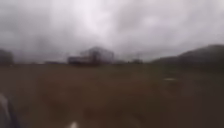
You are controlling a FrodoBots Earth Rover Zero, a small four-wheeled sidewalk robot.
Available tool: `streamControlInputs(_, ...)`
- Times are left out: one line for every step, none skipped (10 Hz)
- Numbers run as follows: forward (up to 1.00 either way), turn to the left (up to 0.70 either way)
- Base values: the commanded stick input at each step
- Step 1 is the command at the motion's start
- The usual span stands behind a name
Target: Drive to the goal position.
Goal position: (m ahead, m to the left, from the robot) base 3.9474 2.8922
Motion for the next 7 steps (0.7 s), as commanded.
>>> streamControlInputs(0.70, 0.00)
streamControlInputs(0.70, 0.00)
streamControlInputs(0.70, 0.00)
streamControlInputs(0.70, 0.00)
streamControlInputs(0.70, 0.00)
streamControlInputs(0.70, 0.00)
streamControlInputs(0.70, 0.00)
